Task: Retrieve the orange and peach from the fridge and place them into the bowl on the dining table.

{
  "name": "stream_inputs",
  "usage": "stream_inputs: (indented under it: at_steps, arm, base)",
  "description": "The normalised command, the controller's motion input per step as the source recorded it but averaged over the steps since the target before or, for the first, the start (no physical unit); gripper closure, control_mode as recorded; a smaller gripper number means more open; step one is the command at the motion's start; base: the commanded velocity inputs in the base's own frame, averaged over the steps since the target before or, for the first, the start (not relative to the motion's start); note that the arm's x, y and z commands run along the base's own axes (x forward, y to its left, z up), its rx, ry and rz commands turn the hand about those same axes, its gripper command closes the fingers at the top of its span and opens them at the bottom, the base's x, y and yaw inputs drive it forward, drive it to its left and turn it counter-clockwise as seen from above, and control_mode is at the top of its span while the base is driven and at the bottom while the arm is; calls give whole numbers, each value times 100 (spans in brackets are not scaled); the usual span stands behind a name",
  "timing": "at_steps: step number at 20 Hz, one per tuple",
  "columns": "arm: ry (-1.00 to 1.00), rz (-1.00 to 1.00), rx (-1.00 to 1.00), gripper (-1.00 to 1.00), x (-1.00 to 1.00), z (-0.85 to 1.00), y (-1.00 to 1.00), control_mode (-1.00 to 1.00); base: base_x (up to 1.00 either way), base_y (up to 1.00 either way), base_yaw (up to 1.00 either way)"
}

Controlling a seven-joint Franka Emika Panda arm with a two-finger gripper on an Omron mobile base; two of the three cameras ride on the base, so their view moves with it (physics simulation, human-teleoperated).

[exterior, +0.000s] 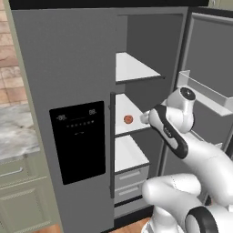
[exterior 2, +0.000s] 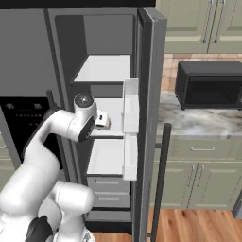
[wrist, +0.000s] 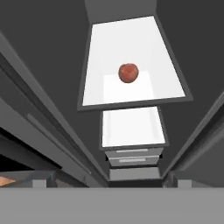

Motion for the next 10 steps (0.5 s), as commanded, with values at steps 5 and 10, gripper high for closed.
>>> stream_inputs:
  at_steps: [5, 10]
  arm:
    - [2, 5, -1, -100, 51, -22, 0, -100]
    - [8, 1, -1, -100, 40, -26, 0, -100]
  base:
    - [0, 0, 0]
    - [0, 0, 0]
